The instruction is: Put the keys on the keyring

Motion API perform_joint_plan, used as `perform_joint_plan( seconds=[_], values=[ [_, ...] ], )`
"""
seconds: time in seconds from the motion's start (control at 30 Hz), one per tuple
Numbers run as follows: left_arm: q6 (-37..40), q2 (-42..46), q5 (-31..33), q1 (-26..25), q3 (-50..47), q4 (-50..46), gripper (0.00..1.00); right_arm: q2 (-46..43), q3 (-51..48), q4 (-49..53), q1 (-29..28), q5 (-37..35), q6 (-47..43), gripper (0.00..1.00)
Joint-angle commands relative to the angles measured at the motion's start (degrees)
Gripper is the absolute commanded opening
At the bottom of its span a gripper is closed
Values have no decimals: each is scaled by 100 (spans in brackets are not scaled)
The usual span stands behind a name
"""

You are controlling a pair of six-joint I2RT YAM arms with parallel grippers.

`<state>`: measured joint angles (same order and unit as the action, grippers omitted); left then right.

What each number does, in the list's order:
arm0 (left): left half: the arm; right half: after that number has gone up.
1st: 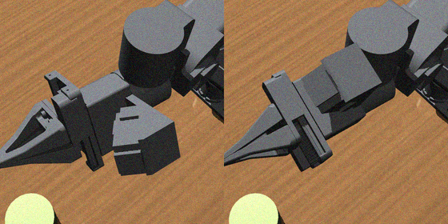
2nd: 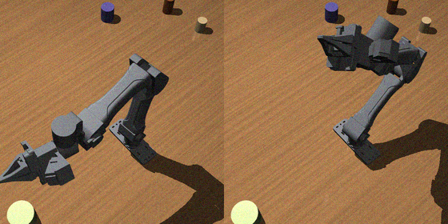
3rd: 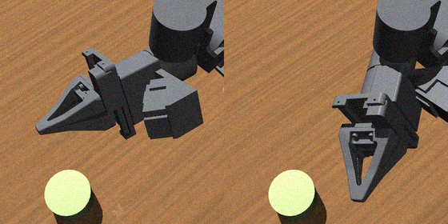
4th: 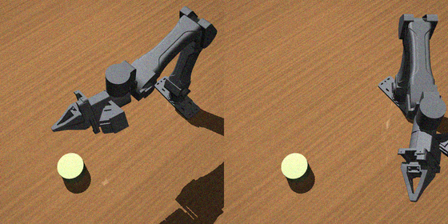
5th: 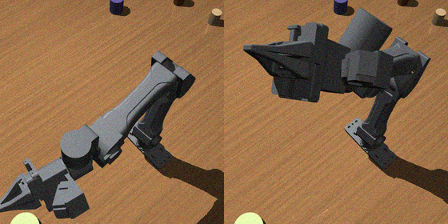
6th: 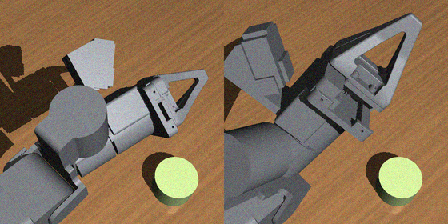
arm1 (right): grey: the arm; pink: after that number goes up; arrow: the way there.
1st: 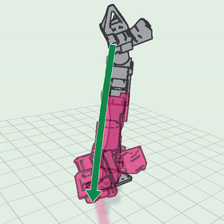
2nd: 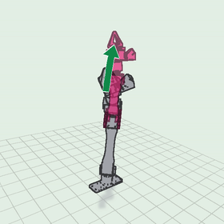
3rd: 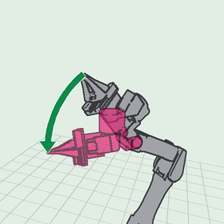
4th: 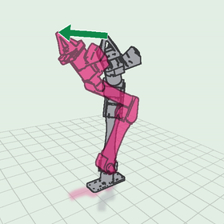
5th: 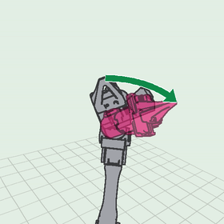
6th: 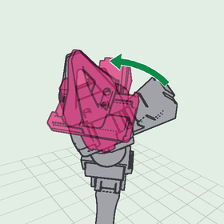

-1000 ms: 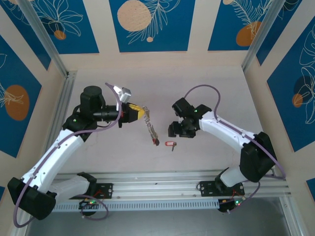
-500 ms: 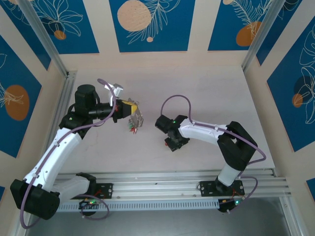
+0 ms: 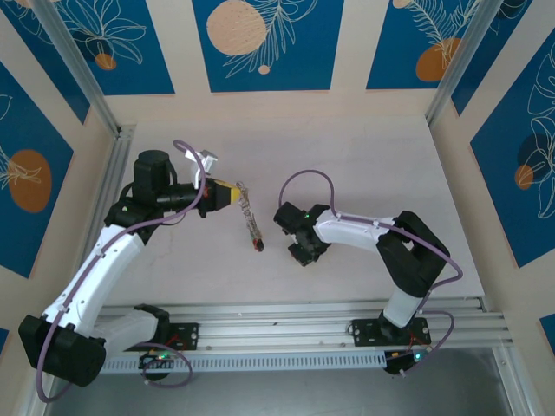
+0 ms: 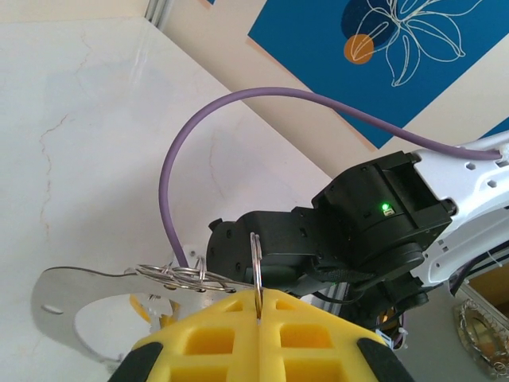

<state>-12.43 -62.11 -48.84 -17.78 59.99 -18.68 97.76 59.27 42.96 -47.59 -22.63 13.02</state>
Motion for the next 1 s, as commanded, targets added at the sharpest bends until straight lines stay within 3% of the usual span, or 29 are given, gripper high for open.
perform_joint_plan(
  seconds=[0.0,0.37,0.63,0.77,0.97],
  values=[
    [124,107,-38,88,145,72,0,85,-64,8,22,240,-98,33],
    [191,190,-9,169,162,-31,0,266,42,-7,163,360,-352,27],
    [171,216,6,195,162,-34,0,179,24,-16,155,401,-426,9],
    [184,215,15,204,155,-75,0,-74,72,93,87,365,-512,0],
    [299,268,124,205,134,-175,0,-1184,59,274,-210,738,-527,0]
  ],
)
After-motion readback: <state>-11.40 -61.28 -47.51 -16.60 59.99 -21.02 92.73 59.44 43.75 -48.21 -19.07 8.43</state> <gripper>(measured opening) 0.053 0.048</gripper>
